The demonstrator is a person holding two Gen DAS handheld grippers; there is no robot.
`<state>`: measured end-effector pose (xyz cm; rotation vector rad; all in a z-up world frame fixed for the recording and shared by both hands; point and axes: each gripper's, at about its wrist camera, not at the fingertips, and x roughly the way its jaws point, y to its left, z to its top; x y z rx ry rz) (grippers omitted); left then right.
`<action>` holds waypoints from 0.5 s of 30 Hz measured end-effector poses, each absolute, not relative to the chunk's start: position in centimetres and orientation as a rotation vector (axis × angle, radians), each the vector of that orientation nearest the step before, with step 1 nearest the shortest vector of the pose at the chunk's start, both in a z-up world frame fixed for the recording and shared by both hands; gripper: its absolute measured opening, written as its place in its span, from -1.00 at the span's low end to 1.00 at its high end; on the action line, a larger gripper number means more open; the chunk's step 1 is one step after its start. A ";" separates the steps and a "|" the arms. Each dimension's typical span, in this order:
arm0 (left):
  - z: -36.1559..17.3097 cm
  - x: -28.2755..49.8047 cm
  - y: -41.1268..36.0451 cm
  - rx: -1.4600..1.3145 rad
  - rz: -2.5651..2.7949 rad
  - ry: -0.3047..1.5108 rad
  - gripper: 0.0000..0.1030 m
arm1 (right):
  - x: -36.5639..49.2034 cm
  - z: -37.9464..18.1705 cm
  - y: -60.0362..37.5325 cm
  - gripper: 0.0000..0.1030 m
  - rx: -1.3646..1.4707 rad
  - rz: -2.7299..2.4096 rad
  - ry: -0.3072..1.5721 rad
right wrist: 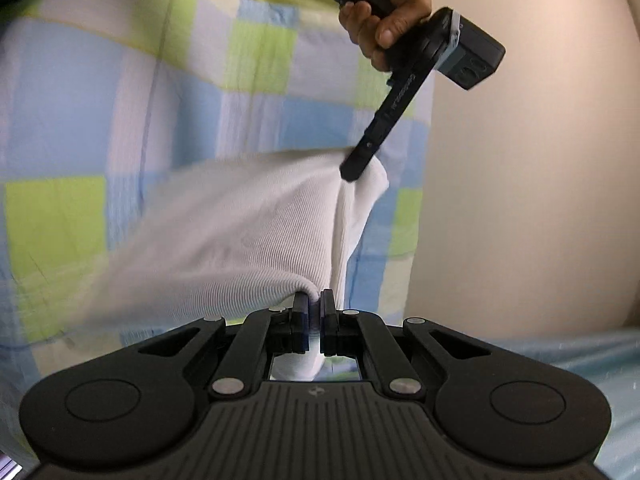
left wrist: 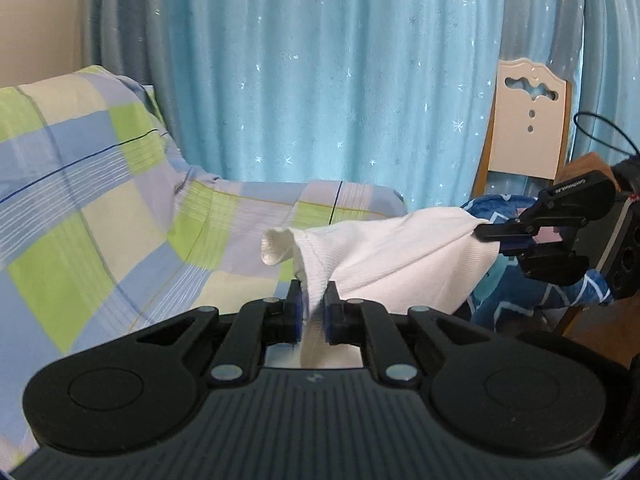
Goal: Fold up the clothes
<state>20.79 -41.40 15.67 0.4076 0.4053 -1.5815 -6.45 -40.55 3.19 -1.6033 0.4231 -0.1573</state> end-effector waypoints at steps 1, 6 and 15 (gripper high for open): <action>15.2 20.6 -40.1 0.404 -1.572 0.414 -0.86 | -6.7 2.7 -39.7 -0.98 -1.591 -0.134 0.421; 10.0 18.0 -32.7 0.426 -1.511 0.512 -0.86 | -8.6 -2.2 -34.0 -0.98 -1.468 0.055 0.431; 1.7 17.8 -28.7 0.434 -1.446 0.683 -0.86 | -8.2 -7.6 -30.8 -0.98 -1.315 0.217 0.500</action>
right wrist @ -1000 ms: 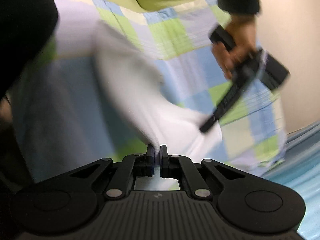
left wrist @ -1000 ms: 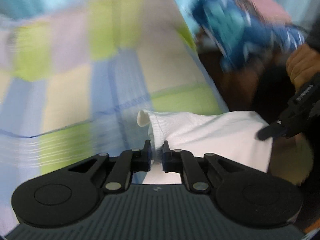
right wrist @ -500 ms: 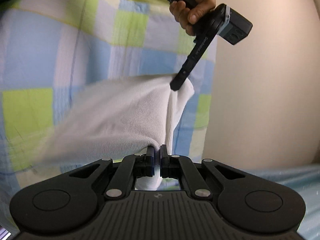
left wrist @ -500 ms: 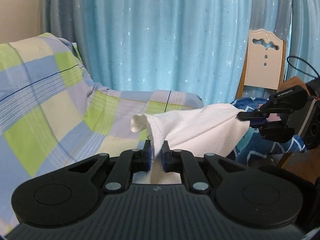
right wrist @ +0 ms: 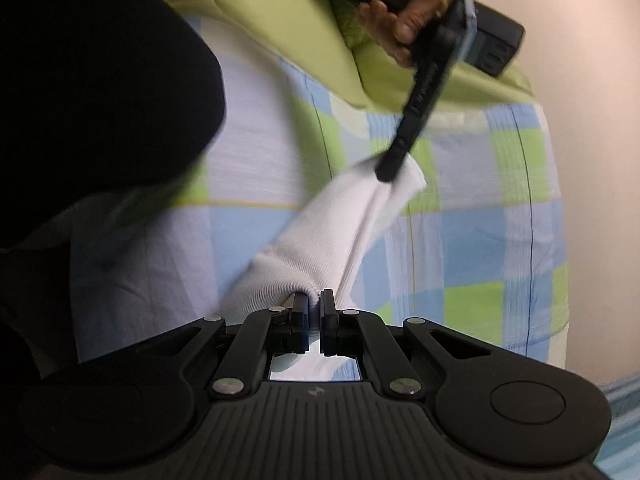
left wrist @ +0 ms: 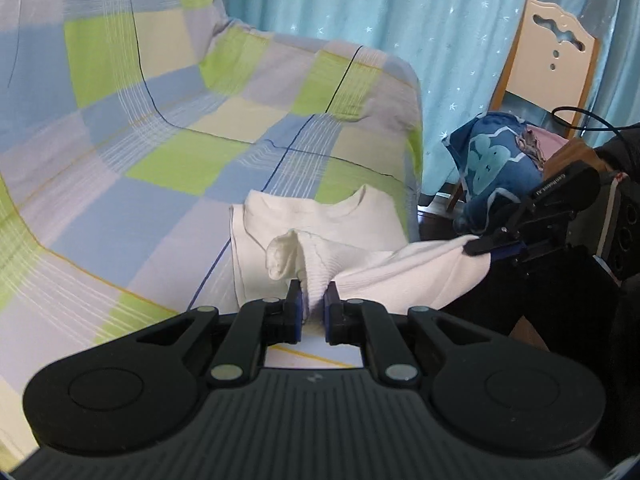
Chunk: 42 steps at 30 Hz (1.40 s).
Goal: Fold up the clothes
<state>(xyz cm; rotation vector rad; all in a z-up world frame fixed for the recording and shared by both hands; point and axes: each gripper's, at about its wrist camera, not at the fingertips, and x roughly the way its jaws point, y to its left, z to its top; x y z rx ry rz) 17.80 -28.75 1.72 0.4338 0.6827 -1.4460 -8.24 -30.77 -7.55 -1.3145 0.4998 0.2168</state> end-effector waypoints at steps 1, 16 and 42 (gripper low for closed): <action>1.5 18.1 -29.3 0.426 -1.449 0.676 -0.86 | -7.9 -7.4 -31.3 -0.98 -1.317 0.193 0.507; -5.9 22.8 -43.5 0.605 -1.363 0.722 -0.79 | -5.1 -13.4 -38.4 -0.87 -1.252 0.097 0.761; -4.9 26.2 -44.4 0.418 -1.338 0.917 -0.53 | -1.8 -12.3 -55.6 0.03 1.449 -0.207 0.458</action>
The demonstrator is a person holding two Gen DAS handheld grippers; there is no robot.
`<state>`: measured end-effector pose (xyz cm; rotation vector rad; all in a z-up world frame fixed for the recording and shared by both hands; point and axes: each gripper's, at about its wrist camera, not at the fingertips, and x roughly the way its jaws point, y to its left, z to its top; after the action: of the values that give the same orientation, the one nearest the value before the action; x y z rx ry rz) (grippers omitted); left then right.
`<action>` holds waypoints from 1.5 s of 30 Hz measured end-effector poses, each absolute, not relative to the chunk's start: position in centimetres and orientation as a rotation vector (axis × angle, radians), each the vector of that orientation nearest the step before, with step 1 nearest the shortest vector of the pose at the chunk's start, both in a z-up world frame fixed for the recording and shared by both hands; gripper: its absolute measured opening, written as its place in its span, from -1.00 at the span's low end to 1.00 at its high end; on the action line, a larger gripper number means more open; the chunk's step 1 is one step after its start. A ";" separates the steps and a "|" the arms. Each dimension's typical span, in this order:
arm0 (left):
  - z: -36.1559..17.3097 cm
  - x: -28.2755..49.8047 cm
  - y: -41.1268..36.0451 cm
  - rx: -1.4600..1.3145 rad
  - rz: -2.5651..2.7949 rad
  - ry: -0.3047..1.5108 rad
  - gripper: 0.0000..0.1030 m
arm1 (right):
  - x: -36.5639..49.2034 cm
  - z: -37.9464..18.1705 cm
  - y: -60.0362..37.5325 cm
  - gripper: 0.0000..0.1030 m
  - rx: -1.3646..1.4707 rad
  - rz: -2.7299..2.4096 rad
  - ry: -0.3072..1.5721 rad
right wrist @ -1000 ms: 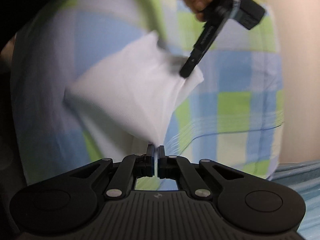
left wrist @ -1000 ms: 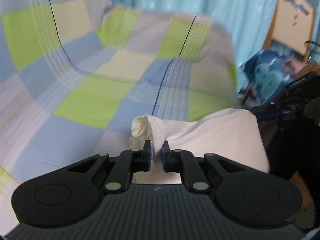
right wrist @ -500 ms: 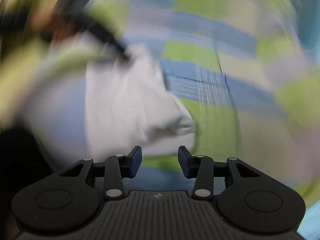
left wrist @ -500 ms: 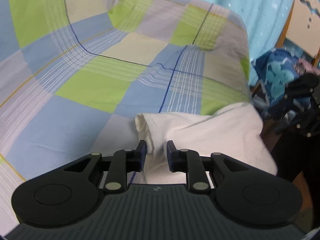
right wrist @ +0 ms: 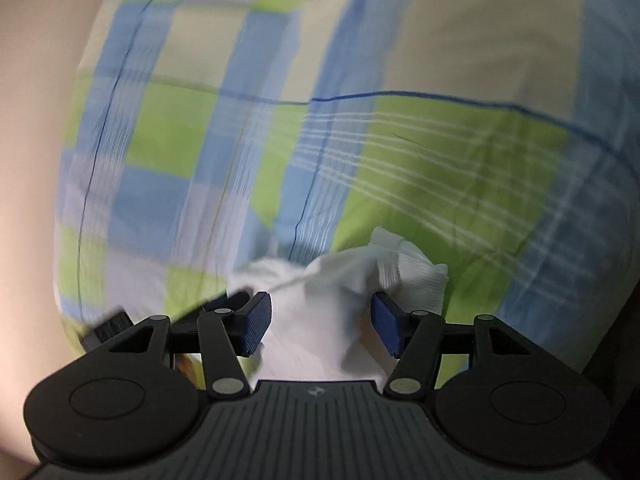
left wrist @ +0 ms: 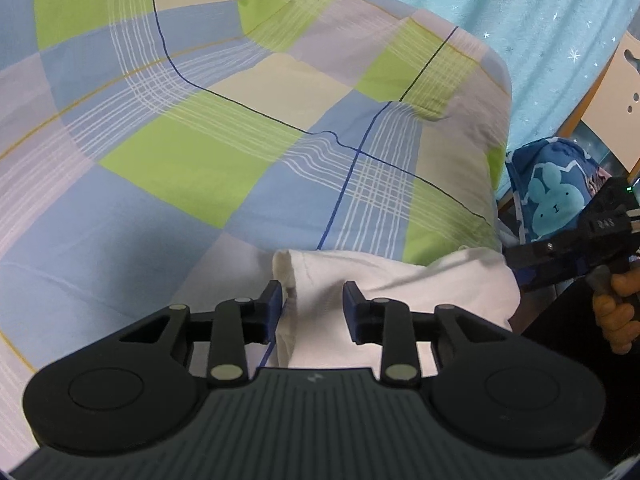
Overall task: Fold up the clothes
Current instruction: 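Open both grippers and press the folded undershirt flat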
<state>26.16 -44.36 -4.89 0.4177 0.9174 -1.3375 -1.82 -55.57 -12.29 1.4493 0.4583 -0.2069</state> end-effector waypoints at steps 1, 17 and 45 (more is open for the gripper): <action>-5.0 26.1 -44.4 0.429 -1.336 0.910 -0.72 | -1.7 -12.5 -55.6 -0.36 1.469 -0.204 0.446; -3.6 22.0 -42.0 0.494 -1.460 0.713 -0.82 | -5.5 -7.2 -50.0 -0.86 0.956 -0.203 0.485; -4.9 20.9 -43.9 0.678 -1.221 0.714 -0.72 | -2.2 -9.3 -52.7 -0.40 0.828 -0.385 0.565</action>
<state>20.87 -43.87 -4.94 0.6778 0.7140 -1.2206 -2.20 -52.68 -9.30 0.8279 0.5651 -0.3851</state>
